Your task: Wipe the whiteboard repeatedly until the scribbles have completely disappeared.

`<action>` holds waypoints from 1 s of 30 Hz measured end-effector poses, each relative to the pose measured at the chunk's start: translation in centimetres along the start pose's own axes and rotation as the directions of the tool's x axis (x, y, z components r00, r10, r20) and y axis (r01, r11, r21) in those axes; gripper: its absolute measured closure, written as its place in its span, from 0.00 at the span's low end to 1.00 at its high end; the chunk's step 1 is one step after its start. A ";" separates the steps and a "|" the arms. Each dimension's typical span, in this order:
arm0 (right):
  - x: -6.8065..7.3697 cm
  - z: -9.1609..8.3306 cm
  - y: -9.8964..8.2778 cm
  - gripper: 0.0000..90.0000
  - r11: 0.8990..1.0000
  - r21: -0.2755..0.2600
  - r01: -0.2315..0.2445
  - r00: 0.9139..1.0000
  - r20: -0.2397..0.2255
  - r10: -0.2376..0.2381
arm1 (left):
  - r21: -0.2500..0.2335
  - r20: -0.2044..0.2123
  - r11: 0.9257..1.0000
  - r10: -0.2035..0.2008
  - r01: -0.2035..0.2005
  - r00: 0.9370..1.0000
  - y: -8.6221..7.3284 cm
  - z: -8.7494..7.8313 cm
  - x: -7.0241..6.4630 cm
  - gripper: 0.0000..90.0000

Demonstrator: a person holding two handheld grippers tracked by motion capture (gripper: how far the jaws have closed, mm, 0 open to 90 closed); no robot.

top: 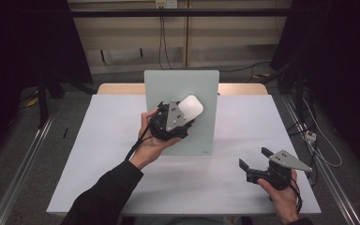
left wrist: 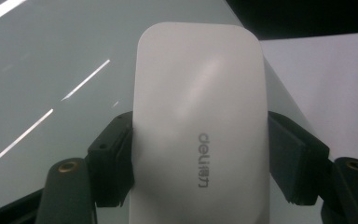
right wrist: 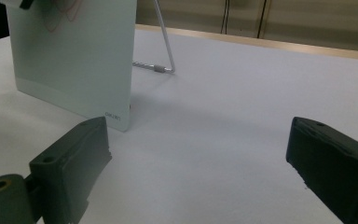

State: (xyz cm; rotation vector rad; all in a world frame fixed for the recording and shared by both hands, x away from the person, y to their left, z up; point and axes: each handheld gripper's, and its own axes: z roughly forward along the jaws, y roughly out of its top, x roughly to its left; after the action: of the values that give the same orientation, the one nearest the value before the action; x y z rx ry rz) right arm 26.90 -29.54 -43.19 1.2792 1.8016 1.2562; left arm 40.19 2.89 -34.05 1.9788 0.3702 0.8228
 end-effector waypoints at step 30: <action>0.0 0.0 0.0 0.07 1.000 -0.001 0.000 1.000 0.000 0.000 | 0.054 0.052 0.998 0.040 -0.042 0.998 -0.4 0.4 -1.1 0.35</action>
State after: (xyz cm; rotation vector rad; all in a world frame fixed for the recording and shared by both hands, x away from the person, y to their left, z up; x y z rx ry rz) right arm 26.89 -29.59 -43.19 1.2781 1.8010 1.2573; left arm 39.74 2.22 -34.99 2.0606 0.3269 0.7945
